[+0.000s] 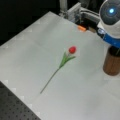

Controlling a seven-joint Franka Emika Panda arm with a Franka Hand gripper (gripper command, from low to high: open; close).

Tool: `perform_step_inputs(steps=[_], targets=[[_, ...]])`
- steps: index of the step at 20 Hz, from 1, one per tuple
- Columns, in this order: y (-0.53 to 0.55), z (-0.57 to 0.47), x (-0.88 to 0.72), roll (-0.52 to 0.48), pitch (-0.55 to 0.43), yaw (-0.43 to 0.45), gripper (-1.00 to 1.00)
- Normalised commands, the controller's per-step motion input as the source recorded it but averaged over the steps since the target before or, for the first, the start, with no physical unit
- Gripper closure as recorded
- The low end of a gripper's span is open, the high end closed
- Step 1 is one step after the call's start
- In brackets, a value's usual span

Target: Flower insertion into a vase

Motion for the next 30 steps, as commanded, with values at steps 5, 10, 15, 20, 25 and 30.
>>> perform_step_inputs(steps=[5,10,15,20,25,30], targets=[[-0.1,0.04,0.27,-0.134,0.067,0.075,-1.0],[-0.09,0.06,0.29,-0.117,0.115,0.072,-1.0],[-0.05,0.04,0.26,-0.103,0.145,0.07,-1.0],[-0.05,0.03,0.25,-0.108,0.112,0.059,-1.0],[-0.17,0.15,0.26,-0.111,-0.28,0.01,-1.0],[-0.26,0.23,0.14,-0.133,-0.415,0.076,-1.0]])
